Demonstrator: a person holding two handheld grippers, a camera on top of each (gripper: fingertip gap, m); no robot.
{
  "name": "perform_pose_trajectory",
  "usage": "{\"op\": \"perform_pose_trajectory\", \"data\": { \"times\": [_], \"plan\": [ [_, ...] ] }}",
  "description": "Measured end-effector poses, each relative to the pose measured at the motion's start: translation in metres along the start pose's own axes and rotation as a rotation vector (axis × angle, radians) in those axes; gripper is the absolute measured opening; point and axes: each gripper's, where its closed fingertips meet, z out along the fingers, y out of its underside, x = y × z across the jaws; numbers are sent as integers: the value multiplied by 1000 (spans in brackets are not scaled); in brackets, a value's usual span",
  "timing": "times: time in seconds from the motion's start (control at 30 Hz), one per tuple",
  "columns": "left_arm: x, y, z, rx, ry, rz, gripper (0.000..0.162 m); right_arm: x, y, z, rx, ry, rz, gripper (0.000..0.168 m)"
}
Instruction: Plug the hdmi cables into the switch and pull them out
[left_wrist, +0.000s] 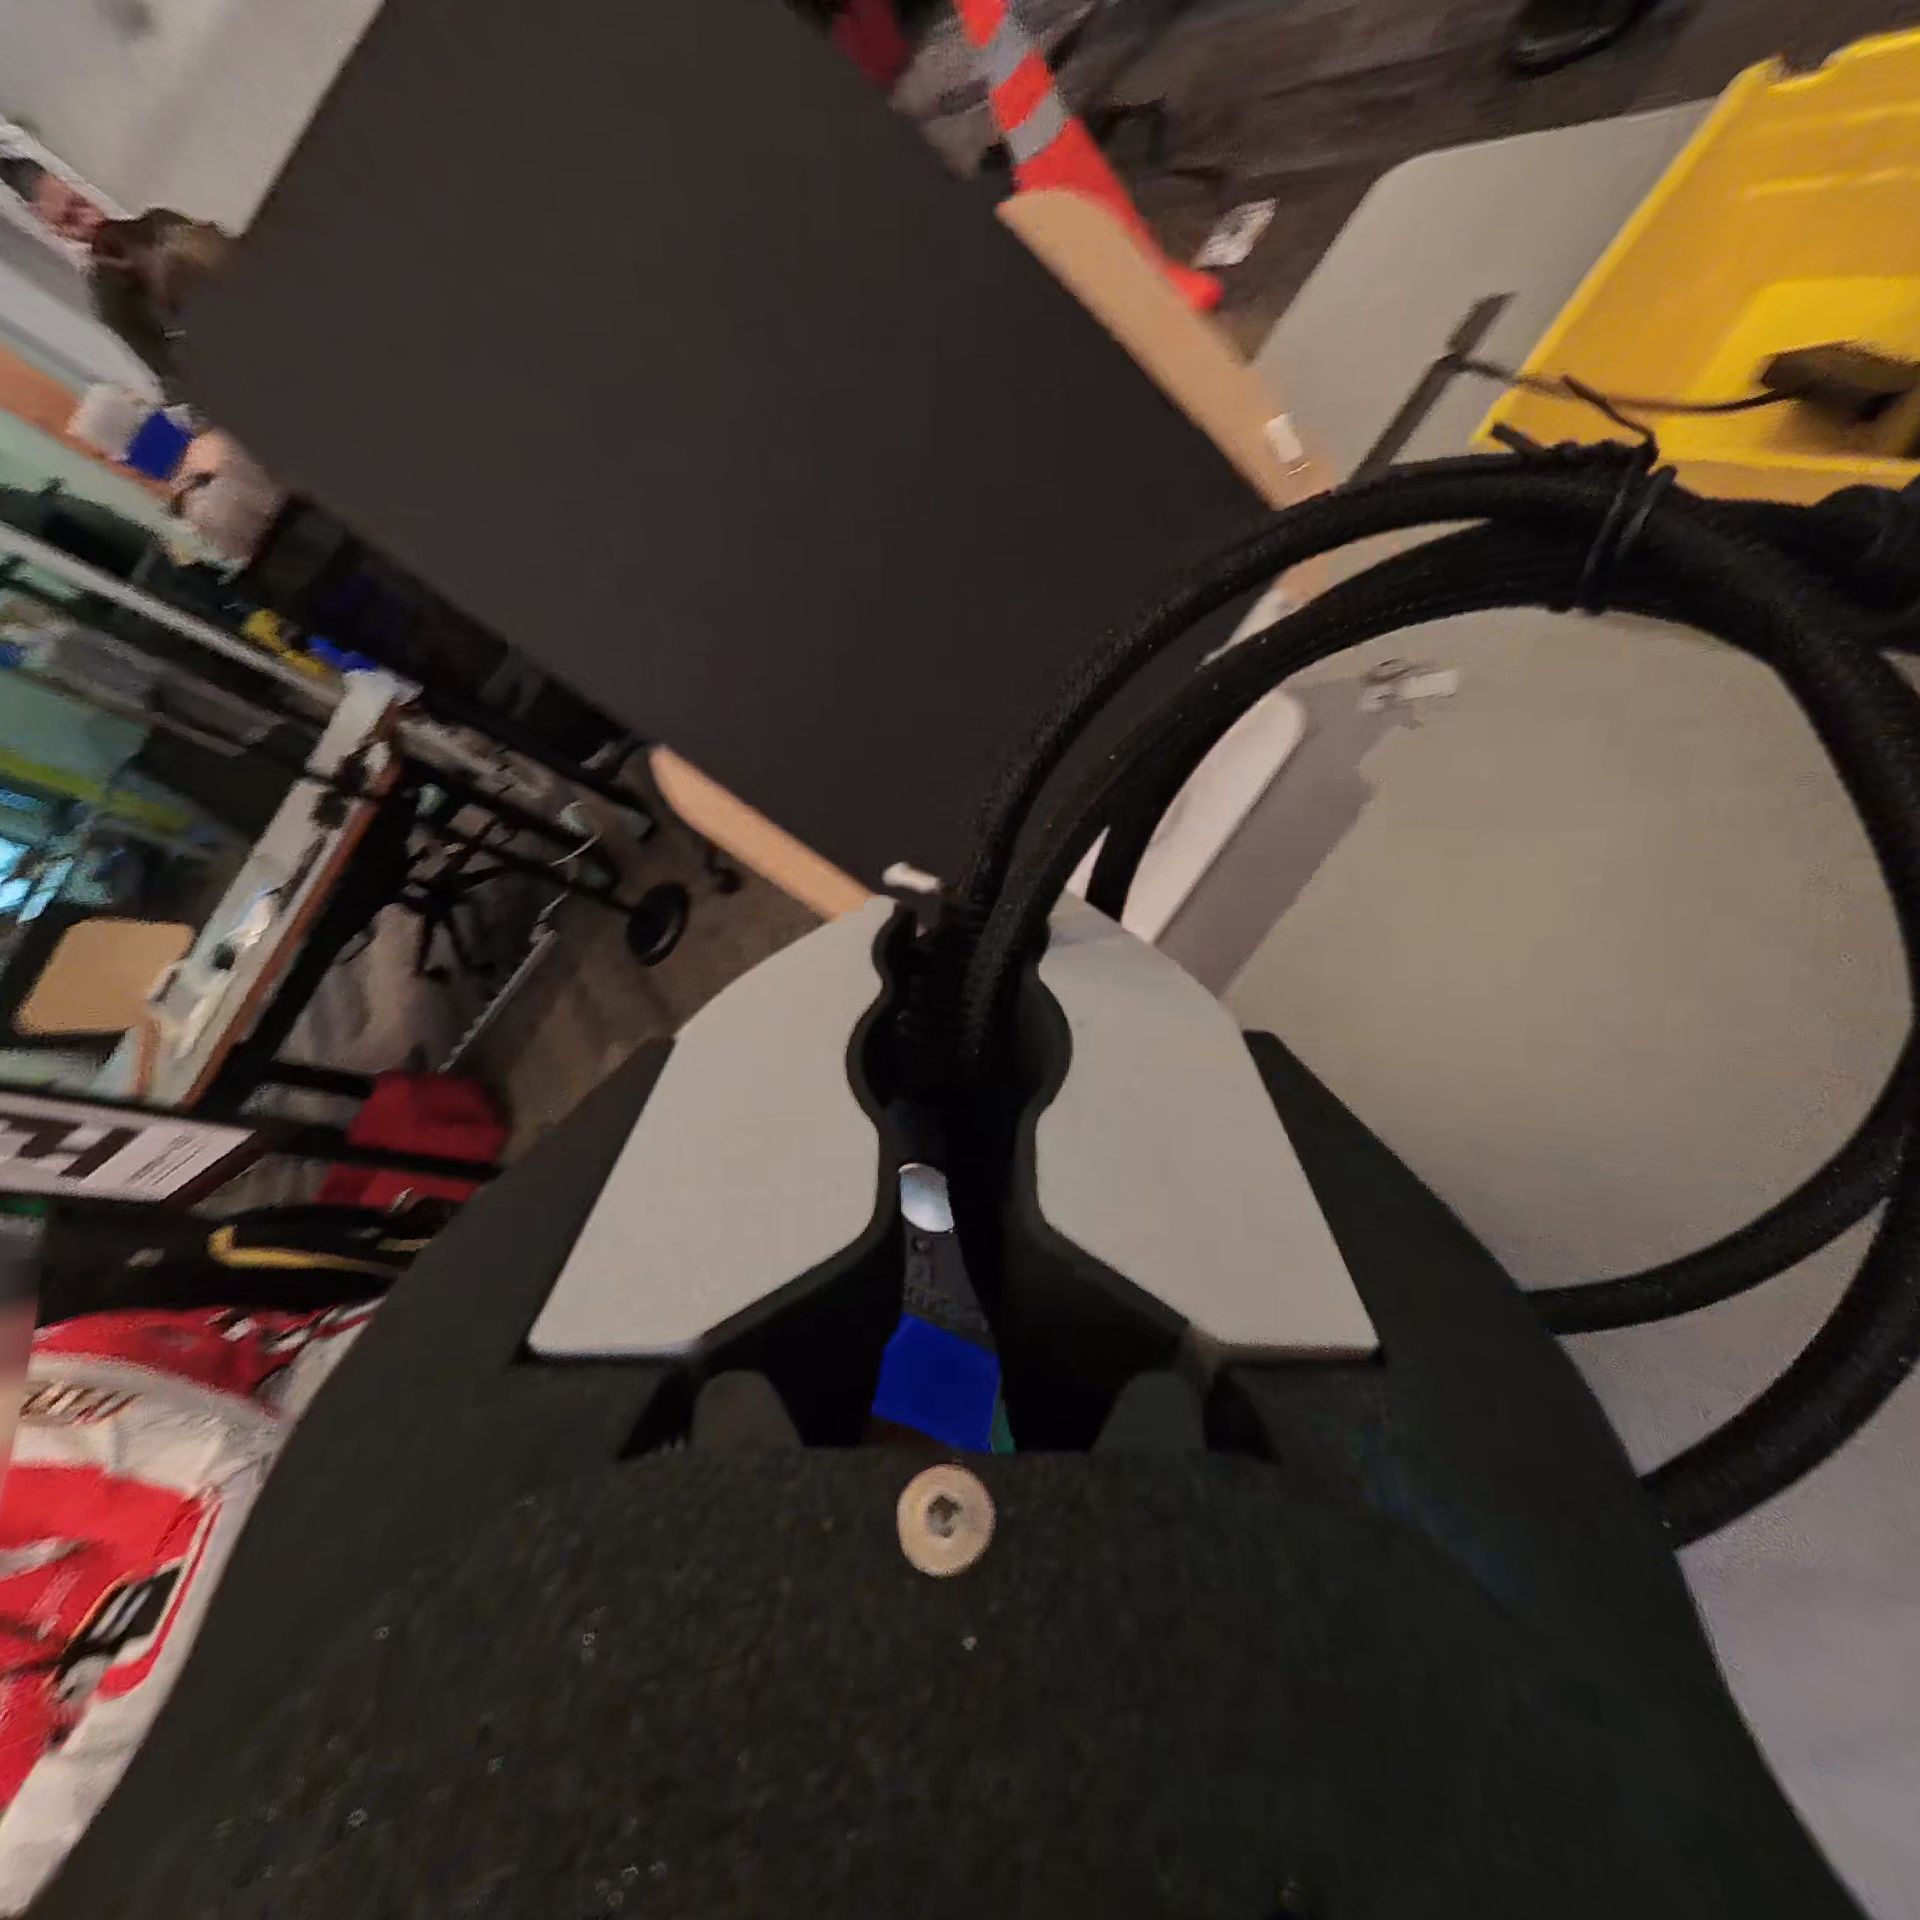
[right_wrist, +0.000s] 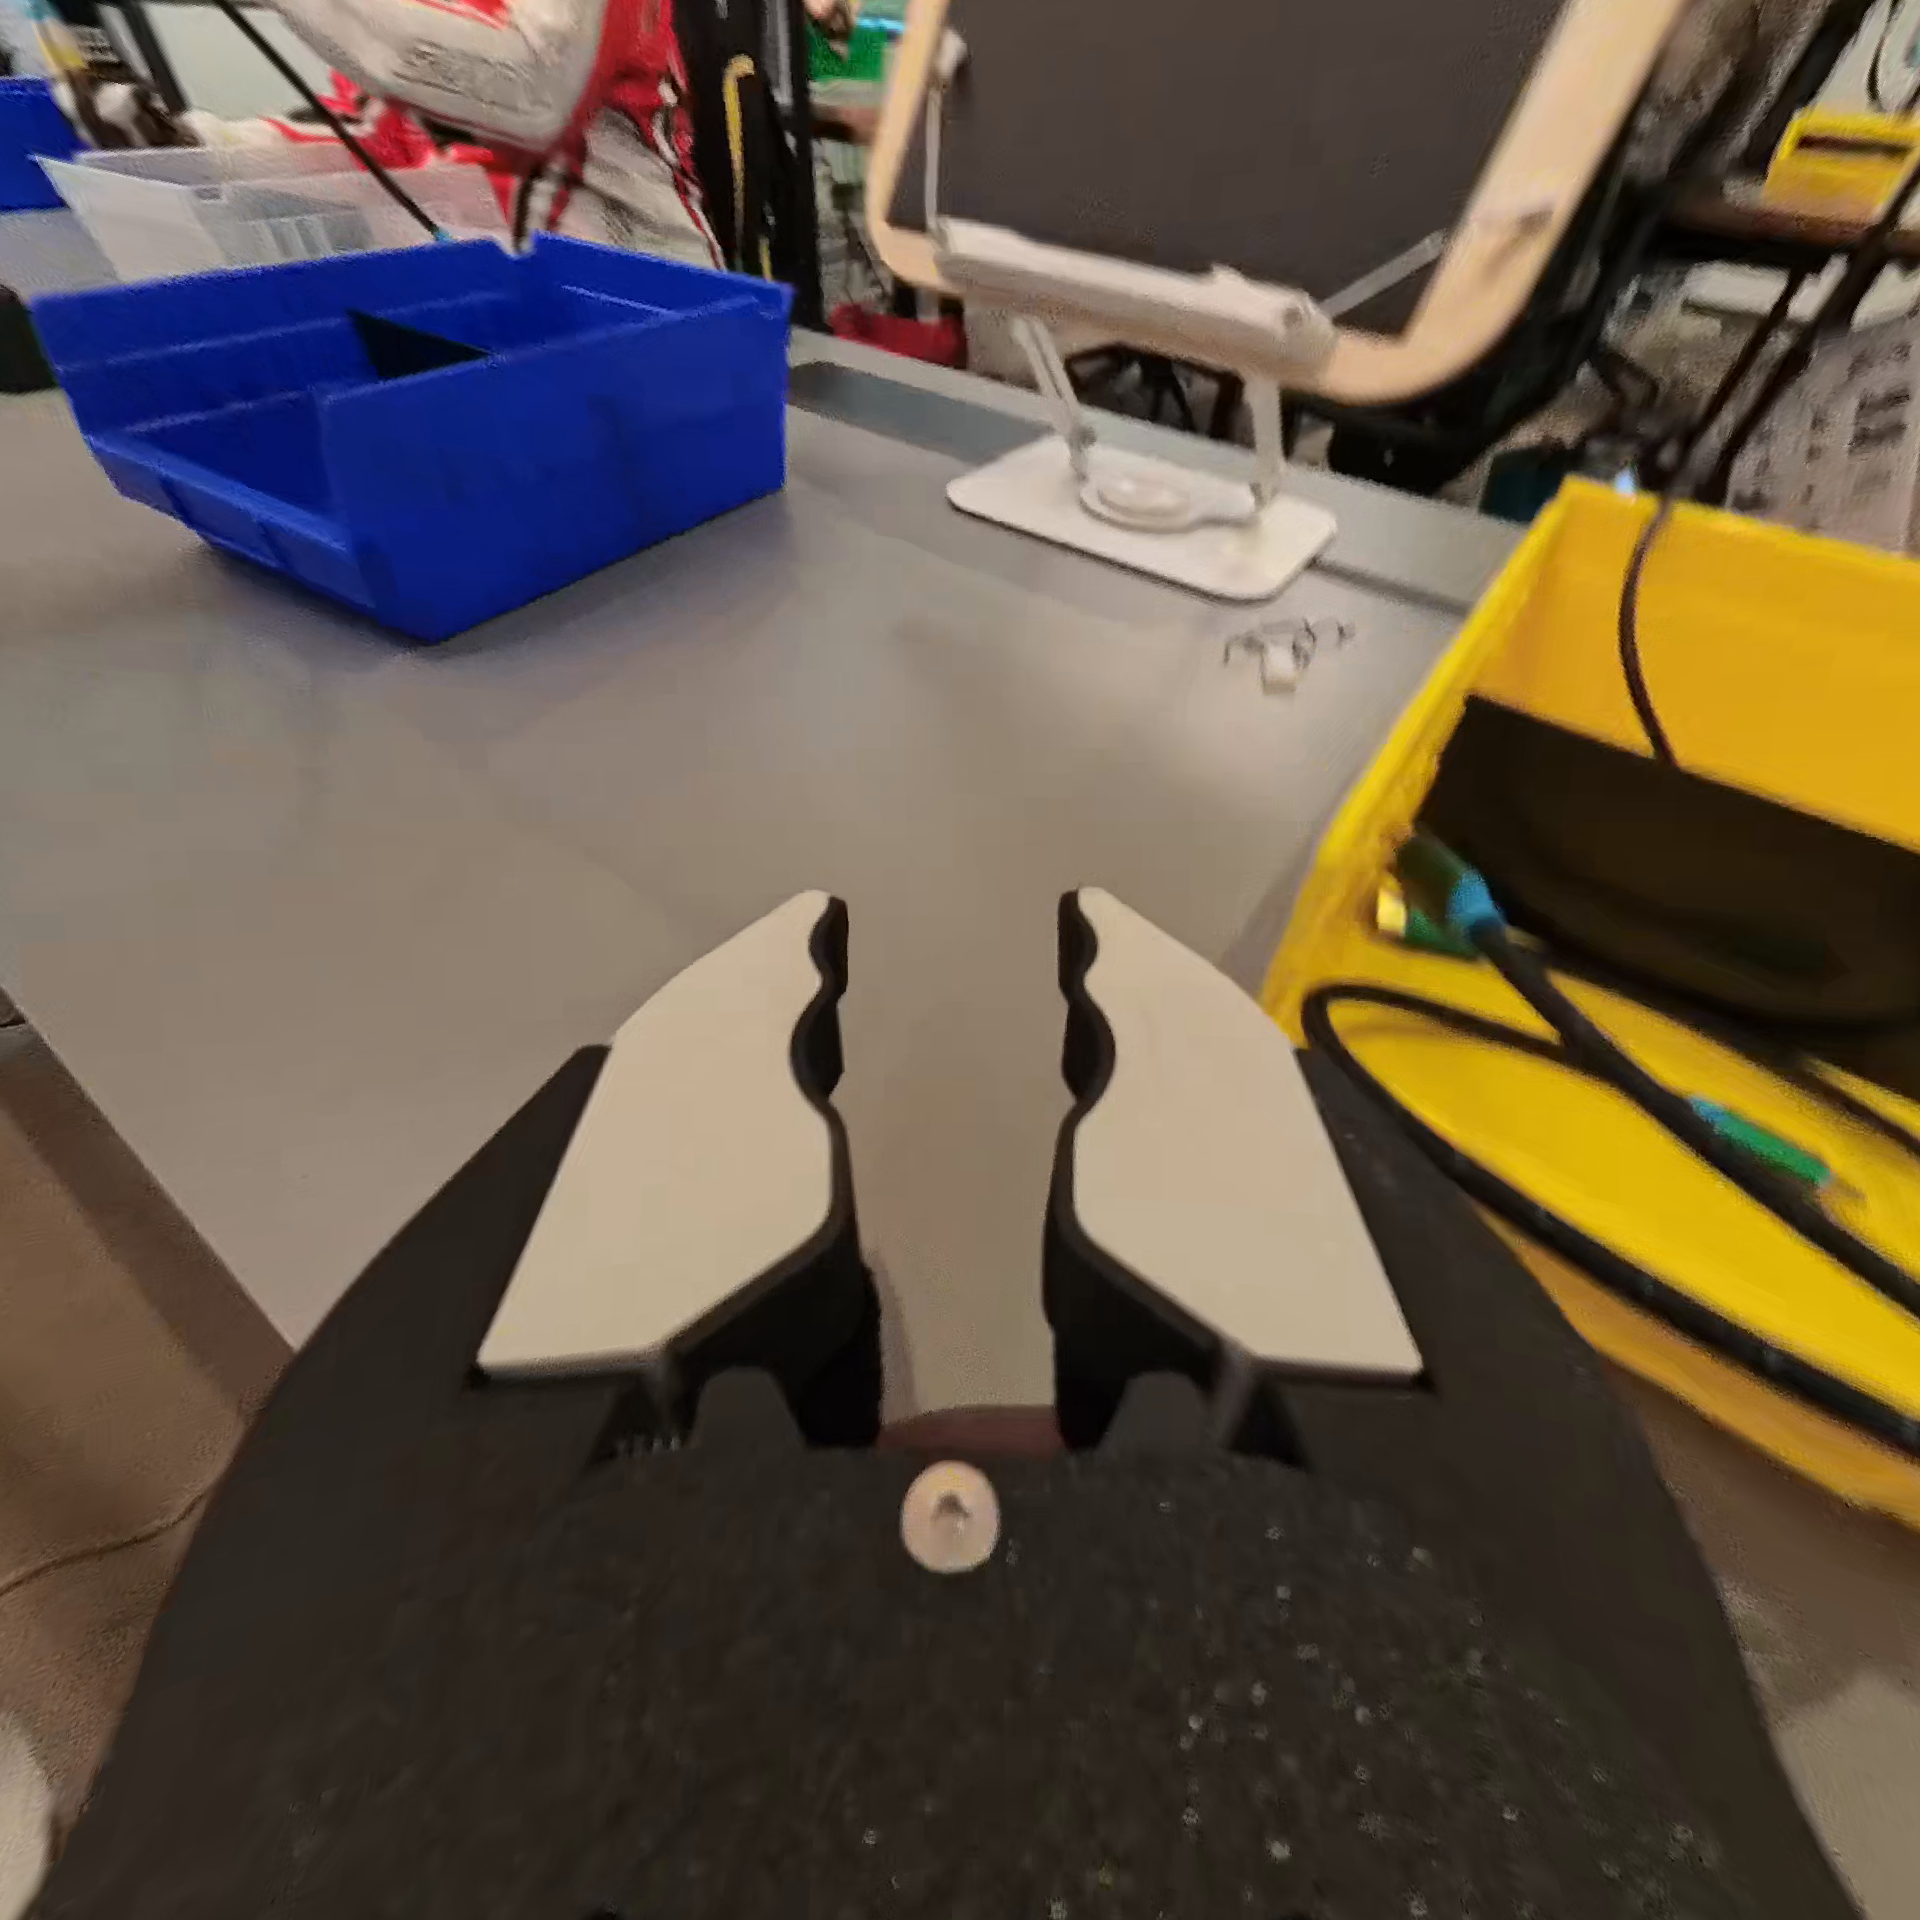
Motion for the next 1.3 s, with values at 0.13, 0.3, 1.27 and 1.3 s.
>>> {"op": "perform_pose_trajectory", "data": {
  "times": [0.13,0.3,1.27,1.3],
  "plan": [
    [62,-47,5,42,175,-12,17,-32,-34,21,54,-136,40,47],
    [120,-80,33,90,245,-66,18,-61,-107,52,243,-270,140,54],
    [89,69,14,275,395,-731,58,-95,-166,166,277,-411,418,28],
    [87,74,6,314,422,-779,62,-102,-165,166,276,-417,383,28]
  ]
}}
